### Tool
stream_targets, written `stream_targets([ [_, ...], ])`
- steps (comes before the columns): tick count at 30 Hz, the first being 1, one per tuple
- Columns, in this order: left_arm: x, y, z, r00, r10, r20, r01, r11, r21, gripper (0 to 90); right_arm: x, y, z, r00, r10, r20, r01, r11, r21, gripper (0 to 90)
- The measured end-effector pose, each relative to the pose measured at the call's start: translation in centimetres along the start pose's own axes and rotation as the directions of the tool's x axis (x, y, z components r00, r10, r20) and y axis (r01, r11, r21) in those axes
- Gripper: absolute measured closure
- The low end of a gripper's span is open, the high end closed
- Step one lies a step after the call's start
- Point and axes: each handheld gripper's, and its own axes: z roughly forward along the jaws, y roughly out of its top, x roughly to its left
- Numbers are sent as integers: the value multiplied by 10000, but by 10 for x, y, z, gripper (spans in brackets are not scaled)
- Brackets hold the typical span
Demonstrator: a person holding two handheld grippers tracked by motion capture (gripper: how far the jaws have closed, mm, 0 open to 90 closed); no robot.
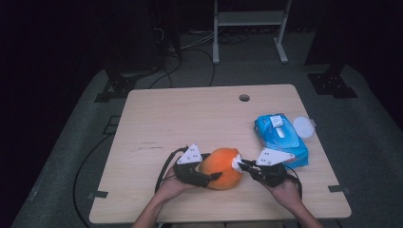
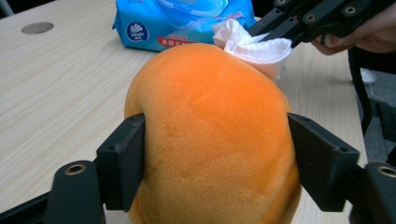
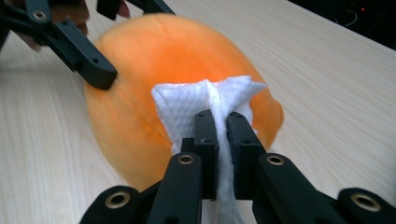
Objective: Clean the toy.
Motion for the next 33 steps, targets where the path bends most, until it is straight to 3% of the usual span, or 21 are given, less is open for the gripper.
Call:
stream_targets([
  [4,-10,5,5,9956,922,-146,-919,9956,178,286,5,6,-2,10000,-56,-77,54,9998,-173,831],
  [7,-16,6,7,9907,1354,-129,-1352,9907,179,283,10,16,-3,9994,-252,-251,235,9974,-674,830],
  [10,-14,5,5,9925,1219,-37,-1218,9924,189,237,9,20,-1,9989,-346,-330,325,9976,-614,831],
  [12,-8,5,4,9982,595,81,-597,9980,221,155,8,16,2,9988,-284,-390,267,9987,-437,832],
  [14,-2,3,3,9995,-197,257,193,9997,163,83,6,8,4,9992,-135,-387,123,9995,-295,832],
  [16,4,2,4,9957,-863,330,854,9959,293,53,5,5,2,9993,-7,-384,-3,9997,-263,833],
  [17,7,0,5,9894,-1353,520,1334,9903,390,54,4,4,0,9993,49,-374,-57,9997,-231,832],
  [19,9,-1,8,9837,-1658,690,1632,9857,425,109,3,4,-2,9995,-64,-294,59,9999,-153,832],
  [22,3,3,7,9931,-1092,420,1081,9938,270,234,8,9,-5,9997,-212,-107,210,9994,-263,832],
  [24,-7,9,8,9994,-343,27,342,9988,341,268,17,18,-5,9984,-553,-151,547,9978,-380,832],
  [25,-12,11,9,9998,136,-123,-130,9988,474,277,21,23,-4,9970,-745,-210,735,9963,-443,832],
  [27,-21,14,9,9943,1021,-311,-997,9926,697,285,30,32,-2,9934,-1080,-380,1059,9929,-549,832],
  [30,-25,14,9,9918,1245,-280,-1226,9905,630,283,33,40,-3,9888,-1405,-496,1375,9887,-591,831],
  [33,-22,11,9,9940,1094,-83,-1089,9929,488,264,22,35,-9,9930,-1145,-307,1127,9922,-537,831],
])
